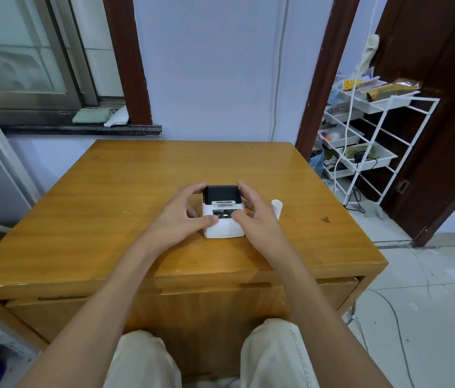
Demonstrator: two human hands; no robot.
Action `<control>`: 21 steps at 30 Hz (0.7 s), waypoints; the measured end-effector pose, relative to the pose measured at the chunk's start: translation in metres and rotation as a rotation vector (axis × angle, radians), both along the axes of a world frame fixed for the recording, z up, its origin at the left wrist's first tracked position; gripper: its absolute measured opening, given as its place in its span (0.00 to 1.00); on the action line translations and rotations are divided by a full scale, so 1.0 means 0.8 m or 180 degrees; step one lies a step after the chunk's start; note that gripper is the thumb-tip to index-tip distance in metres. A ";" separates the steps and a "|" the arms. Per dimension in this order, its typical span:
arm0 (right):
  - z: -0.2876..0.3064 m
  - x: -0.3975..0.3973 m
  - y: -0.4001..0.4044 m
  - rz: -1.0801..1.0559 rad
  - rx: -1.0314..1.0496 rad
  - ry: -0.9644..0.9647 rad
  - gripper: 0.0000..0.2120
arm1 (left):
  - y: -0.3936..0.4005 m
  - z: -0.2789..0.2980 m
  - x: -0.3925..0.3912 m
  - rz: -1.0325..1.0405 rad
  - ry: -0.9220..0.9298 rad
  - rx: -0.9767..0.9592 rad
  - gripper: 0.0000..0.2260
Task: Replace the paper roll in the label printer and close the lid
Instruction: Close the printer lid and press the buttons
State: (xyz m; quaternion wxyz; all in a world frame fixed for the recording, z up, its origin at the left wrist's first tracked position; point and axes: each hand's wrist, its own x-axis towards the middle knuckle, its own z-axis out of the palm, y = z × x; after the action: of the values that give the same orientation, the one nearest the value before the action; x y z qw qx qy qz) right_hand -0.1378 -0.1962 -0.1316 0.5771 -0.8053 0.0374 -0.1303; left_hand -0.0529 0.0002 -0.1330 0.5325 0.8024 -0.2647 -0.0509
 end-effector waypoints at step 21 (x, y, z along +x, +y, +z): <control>-0.002 0.003 0.001 -0.0034 -0.0055 -0.0068 0.29 | 0.000 0.001 -0.002 -0.0022 -0.0019 -0.0110 0.32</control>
State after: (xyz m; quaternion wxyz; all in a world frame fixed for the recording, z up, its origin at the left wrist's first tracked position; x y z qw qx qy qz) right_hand -0.1355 -0.1952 -0.1330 0.5698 -0.8087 0.0345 -0.1422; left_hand -0.0542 -0.0001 -0.1320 0.5453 0.7923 -0.2698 -0.0458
